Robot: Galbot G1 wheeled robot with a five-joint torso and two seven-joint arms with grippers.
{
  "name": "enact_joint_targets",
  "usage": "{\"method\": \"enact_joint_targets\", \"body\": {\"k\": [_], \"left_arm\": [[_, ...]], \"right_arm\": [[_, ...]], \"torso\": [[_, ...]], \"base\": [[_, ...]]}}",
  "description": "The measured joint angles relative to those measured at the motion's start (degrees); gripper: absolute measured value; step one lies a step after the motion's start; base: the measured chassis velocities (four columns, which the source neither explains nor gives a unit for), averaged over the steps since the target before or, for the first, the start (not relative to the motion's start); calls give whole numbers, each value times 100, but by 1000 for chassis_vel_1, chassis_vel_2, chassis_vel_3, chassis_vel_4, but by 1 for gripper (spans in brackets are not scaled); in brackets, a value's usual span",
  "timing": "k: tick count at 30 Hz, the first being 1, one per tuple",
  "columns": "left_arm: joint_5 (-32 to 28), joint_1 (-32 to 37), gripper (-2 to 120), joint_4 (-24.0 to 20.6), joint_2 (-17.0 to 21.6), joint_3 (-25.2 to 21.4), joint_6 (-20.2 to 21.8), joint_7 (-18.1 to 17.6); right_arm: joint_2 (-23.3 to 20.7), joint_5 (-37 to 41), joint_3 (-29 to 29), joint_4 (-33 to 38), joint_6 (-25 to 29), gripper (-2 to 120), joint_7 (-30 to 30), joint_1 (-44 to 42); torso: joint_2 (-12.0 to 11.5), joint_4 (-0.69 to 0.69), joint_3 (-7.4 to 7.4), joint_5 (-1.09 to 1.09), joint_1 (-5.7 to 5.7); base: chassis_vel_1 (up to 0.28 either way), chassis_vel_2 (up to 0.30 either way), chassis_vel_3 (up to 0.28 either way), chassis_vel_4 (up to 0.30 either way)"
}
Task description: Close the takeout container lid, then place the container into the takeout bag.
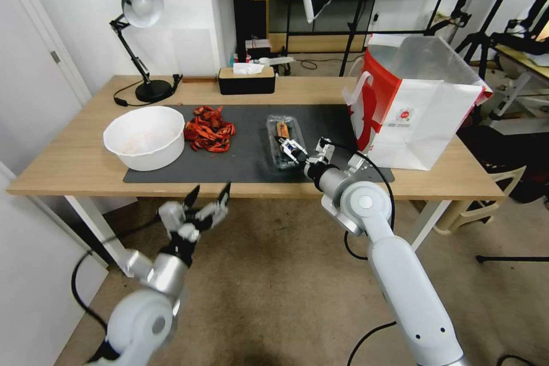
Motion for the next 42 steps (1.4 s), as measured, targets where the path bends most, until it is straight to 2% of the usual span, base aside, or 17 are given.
{"method": "enact_joint_targets", "body": {"k": [1, 3, 6, 8, 11, 17, 21, 24, 25, 27, 29, 30, 32, 33, 36, 40, 42], "left_arm": [[0, 0, 100, 0, 0, 0, 0, 0], [-587, -449, 100, 96, 127, 153, 260, -199], [-1107, -942, 100, 291, 209, 287, 560, -312], [-1194, -1038, 100, 338, 218, 312, 612, -329], [-1745, -1768, 100, 767, 267, 490, 848, -366], [-2139, -2377, 100, 1268, 239, 716, 975, -320], [-2271, -2618, 99, 1527, 180, 871, 1012, -292], [-2361, -2850, 96, 1800, 100, 1052, 1037, -286], [-2361, -2850, 96, 1800, 100, 1052, 1037, -286], [-2423, -3066, 95, 2063, 12, 1220, 1054, -286], [-2439, -3114, 93, 2116, -6, 1249, 1060, -290], [-2471, -3223, 90, 2264, -59, 1332, 1082, -293], [-2487, -3402, 86, 2517, -157, 1497, 1122, -294], [-2487, -3402, 86, 2517, -157, 1497, 1122, -294], [-2486, -3583, 81, 2754, -268, 1688, 1148, -295], [-2484, -3657, 81, 2841, -317, 1747, 1159, -318], [-2462, -3745, 81, 2984, -362, 1813, 1166, -347]], "right_arm": [[0, 0, 0, 0, 0, 100, 0, 0], [-9, 1, 7, -1, -3, 100, 2, 0], [-10, 1, 10, -4, -10, 100, 8, 2], [-10, 1, 10, -6, -13, 100, 8, 3], [-6, 1, 21, -22, -23, 100, 7, 5], [-32, 0, 49, -29, -30, 99, -20, 1], [-45, 1, 58, -39, -38, 89, -63, 0], [-27, 1, 57, -56, -44, 75, -78, 11], [-27, 1, 57, -56, -44, 75, -78, 11], [-14, -2, 48, -74, -45, 63, -77, 32], [-12, -4, 45, -78, -45, 61, -76, 35], [-7, -12, 38, -88, -48, 53, -63, 45], [9, -28, 32, -103, -52, 45, -44, 50], [9, -28, 32, -103, -52, 45, -44, 50], [22, -31, 32, -105, -57, 30, -23, 48], [24, -30, 31, -105, -62, 23, -12, 44], [22, -30, 35, -105, -70, 11, 13, 33]], "torso": [[0, 0, 0, 0, 0], [0, 1, 0, 0, 0], [0, 2, 0, 0, 0], [0, 1, 0, 0, 0], [0, 0, 0, 1, 0], [0, 1, 0, 0, 0], [0, 1, 1, 0, 0], [0, 1, 1, 1, 0], [0, 1, 1, 1, 0], [0, 2, 0, 1, 0], [0, 1, 0, 1, 0], [0, 1, 0, 1, 1], [0, 0, 0, 1, 1], [0, 0, 0, 1, 1], [0, 1, 0, 1, 0], [-1, 0, 0, 1, 0], [0, 1, 0, 1, 0]], "base": [[0, 0, 0, 0], [0, 0, 0, 0], [0, 0, 0, 0], [0, 0, 0, 0], [0, 0, 0, 0], [0, 0, 0, 0], [0, 0, 0, 0], [0, 0, 0, 0], [0, 0, 0, 0], [0, 0, 0, 0], [0, 0, 0, 0], [0, 0, 0, 0], [0, 0, 0, 0], [0, 0, 0, 0], [0, 0, 0, 0], [0, 0, 0, 0], [0, 0, 0, 0]]}}
